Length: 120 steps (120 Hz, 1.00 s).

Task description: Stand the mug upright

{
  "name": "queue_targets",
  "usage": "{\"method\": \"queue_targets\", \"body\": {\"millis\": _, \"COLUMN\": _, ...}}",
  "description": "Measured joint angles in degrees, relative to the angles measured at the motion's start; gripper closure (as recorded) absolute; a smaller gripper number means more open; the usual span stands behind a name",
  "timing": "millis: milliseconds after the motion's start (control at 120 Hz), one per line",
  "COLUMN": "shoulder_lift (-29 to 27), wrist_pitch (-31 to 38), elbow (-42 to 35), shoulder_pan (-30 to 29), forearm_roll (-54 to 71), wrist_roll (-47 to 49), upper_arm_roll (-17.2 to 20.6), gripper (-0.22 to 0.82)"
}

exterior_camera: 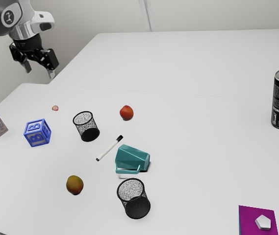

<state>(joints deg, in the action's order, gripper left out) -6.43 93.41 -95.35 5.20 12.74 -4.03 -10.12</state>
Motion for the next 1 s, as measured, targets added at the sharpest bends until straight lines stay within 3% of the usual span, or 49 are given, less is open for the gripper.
{"method": "queue_targets", "body": {"millis": 333, "shoulder_lift": 2.25, "wrist_pitch": 3.19, "elbow": -0.54, "shoulder_pan": -0.16, "forearm_roll": -2.06, "wrist_roll": -1.77, "upper_arm_roll": -0.25, "gripper": 0.00}}
{"method": "queue_targets", "body": {"millis": 842, "shoulder_lift": 9.08, "wrist_pitch": 5.71, "elbow": -17.22, "shoulder_pan": -5.56, "forearm_roll": -33.78, "wrist_roll": -3.09, "upper_arm_roll": -0.35, "gripper": 0.00}}
{"method": "queue_targets", "body": {"millis": 1000, "shoulder_lift": 12.24, "wrist_pitch": 5.99, "elbow": -19.95, "shoulder_pan": -3.97, "forearm_roll": -39.92, "wrist_roll": -3.31, "upper_arm_roll": -0.34, "gripper": 0.00}}
